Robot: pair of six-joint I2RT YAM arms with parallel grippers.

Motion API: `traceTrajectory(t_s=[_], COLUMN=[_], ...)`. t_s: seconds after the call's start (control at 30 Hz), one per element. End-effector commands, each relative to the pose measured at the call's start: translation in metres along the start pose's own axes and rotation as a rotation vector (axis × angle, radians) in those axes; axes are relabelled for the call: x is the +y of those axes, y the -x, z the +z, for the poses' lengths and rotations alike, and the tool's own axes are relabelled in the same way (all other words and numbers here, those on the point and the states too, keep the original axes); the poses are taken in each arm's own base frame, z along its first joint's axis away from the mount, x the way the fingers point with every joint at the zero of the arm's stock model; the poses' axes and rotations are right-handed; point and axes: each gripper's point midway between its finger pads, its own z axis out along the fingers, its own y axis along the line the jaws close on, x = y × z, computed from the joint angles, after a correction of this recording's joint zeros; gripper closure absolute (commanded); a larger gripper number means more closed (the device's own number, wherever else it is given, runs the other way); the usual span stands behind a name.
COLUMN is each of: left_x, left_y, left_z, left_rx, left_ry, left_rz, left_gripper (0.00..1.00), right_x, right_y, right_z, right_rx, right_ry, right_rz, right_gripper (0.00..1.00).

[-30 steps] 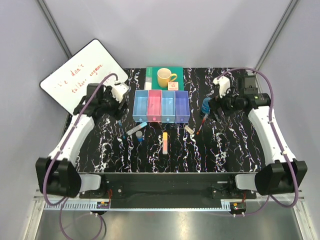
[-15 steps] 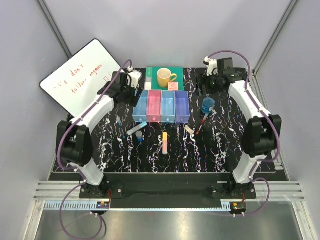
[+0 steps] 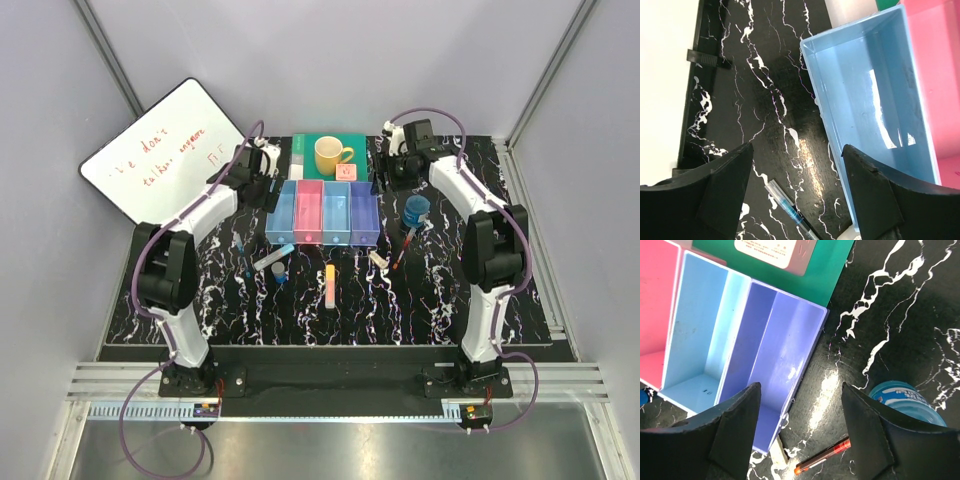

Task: Sort the stationery into containers
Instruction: Move the storage box to the center of the board.

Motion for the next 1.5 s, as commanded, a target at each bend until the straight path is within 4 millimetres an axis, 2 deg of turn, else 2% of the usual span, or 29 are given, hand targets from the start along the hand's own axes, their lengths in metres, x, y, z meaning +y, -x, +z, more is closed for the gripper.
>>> traceTrajectory(t_s=[0.0, 0.33, 0.53, 0.73, 0.87, 0.93, 1.27, 1.37, 1.47], left_x=[0.005, -0.003, -0.01, -0.015, -0.026, -0.029, -0.04, -0.042, -0.043], left_y=[0.024, 0.022, 0.022, 0.022, 0.021, 0.019, 0.013, 0.015, 0.014], left_z=[0.002, 0.014, 0.02, 0.023, 0.024, 0.026, 0.033, 0.033, 0.033], left_rx=[-0.066, -0.049, -0.04, -0.035, -0.034, -0.028, -0.006, -0.009, -0.003], left_ry=[0.027, -0.012, -0.048, -0.073, -0.126, -0.144, -0.182, -0.188, -0.194], left_rz=[-0.036, -0.052, -0.064, -0.072, -0.08, -0.079, -0.09, -0.093, -0.094], left_gripper=[0.23, 0.31, 0.46, 0.52, 0.64, 0.77, 0.78, 0.79, 0.85], right_x=[0.007, 0.016, 0.015, 0.014, 0.015, 0.017, 0.02, 0.022, 0.024], right_y=[0.012, -0.013, -0.028, -0.034, -0.035, -0.035, -0.037, -0.039, -0.04], right_z=[0.007, 0.034, 0.038, 0.036, 0.035, 0.035, 0.035, 0.036, 0.036], right_rx=[-0.034, 0.035, 0.066, 0.076, 0.078, 0.079, 0.082, 0.085, 0.09], right_ry=[-0.003, 0.017, 0.011, 0.01, 0.01, 0.012, 0.021, 0.023, 0.028], right_rz=[-0.015, -0.023, -0.019, -0.012, -0.012, -0.013, -0.014, -0.016, -0.017], right_gripper=[0.28, 0.32, 0.34, 0.39, 0.48, 0.49, 0.58, 0.65, 0.71])
